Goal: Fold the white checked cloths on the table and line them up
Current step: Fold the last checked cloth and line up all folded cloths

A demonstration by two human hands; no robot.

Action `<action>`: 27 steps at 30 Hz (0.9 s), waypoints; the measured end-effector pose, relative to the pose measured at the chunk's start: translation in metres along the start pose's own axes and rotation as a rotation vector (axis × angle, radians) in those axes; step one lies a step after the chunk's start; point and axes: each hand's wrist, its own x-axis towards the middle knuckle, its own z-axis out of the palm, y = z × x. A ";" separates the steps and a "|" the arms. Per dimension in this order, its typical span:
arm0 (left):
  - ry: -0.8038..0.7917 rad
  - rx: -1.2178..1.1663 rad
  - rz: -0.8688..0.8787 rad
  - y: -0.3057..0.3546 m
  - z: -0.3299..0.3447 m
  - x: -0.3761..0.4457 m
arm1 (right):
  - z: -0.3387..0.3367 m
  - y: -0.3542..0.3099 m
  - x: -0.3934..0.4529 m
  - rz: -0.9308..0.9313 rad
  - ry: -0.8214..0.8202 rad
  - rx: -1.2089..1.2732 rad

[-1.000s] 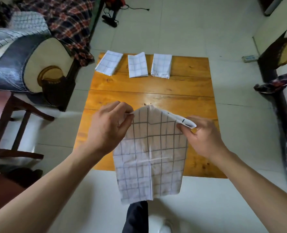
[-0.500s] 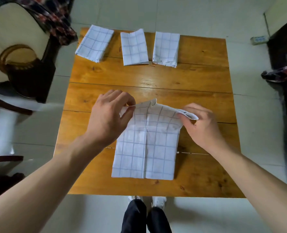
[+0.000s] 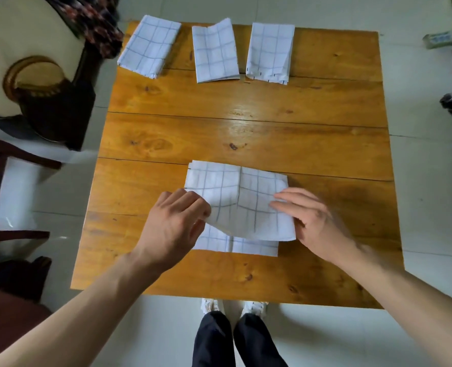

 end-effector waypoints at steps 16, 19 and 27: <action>-0.160 0.052 0.073 -0.023 0.052 -0.042 | 0.045 0.014 -0.029 -0.022 -0.115 -0.013; -0.206 0.062 0.106 -0.025 0.053 -0.047 | 0.045 0.014 -0.030 -0.003 -0.123 -0.020; -0.157 -0.043 -0.028 -0.012 0.048 -0.017 | 0.051 -0.013 0.004 0.117 0.112 -0.026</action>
